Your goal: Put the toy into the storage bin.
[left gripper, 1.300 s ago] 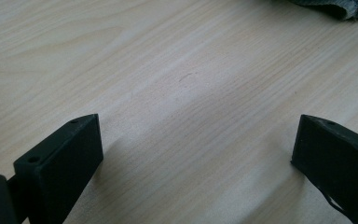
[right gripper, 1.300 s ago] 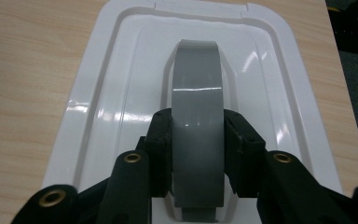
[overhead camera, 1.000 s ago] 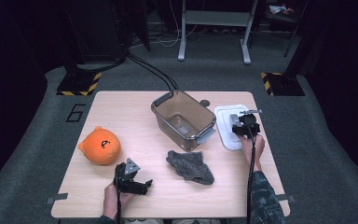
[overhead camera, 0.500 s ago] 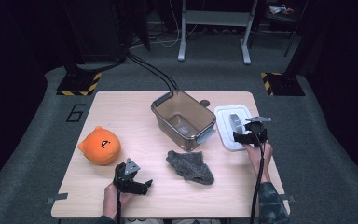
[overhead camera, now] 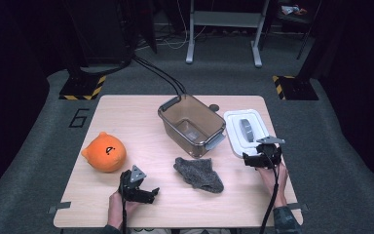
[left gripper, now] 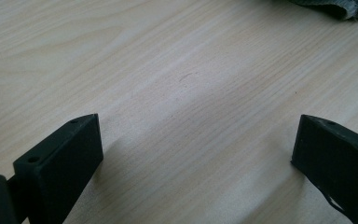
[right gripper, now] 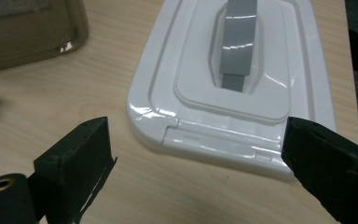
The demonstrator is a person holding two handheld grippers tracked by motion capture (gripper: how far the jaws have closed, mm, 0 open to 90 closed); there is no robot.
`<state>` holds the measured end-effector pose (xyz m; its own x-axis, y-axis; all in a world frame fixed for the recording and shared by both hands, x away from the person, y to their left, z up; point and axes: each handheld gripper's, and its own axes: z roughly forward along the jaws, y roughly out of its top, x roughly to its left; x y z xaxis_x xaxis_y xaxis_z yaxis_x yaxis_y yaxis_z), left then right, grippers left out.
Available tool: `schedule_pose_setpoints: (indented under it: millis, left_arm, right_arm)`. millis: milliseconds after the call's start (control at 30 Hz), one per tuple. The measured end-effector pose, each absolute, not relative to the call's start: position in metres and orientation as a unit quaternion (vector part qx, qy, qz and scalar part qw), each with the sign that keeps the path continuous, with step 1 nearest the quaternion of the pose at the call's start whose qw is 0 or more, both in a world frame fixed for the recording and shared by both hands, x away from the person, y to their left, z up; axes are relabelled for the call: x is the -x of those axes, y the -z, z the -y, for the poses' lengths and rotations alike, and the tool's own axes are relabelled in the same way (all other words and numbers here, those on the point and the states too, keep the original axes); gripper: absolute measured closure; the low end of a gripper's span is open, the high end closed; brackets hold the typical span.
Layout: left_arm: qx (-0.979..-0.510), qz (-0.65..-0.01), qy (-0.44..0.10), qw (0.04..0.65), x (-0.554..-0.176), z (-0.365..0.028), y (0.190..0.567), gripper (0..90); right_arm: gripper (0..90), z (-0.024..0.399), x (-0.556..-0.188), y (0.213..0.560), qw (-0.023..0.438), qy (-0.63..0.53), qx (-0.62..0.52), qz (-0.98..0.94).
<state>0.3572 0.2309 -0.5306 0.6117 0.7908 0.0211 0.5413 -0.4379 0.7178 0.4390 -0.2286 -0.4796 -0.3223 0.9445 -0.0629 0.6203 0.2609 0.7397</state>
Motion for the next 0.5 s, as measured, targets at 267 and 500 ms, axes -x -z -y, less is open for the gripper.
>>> schedule_pose_setpoints:
  millis: [267, 500]
  left_arm:
    - [-0.829, -0.402, -0.18, 0.345, -0.357, -0.231, 0.53, 1.1]
    - [-0.827, -0.405, -0.175, 0.348, -0.356, -0.232, 0.53, 1.5]
  right_arm:
    - [4.7, 0.225, -0.417, 0.494, 0.26, -0.306, -0.509, -0.762]
    - [3.4, 0.224, -0.402, 0.509, 0.267, -0.296, -0.5, -0.769]
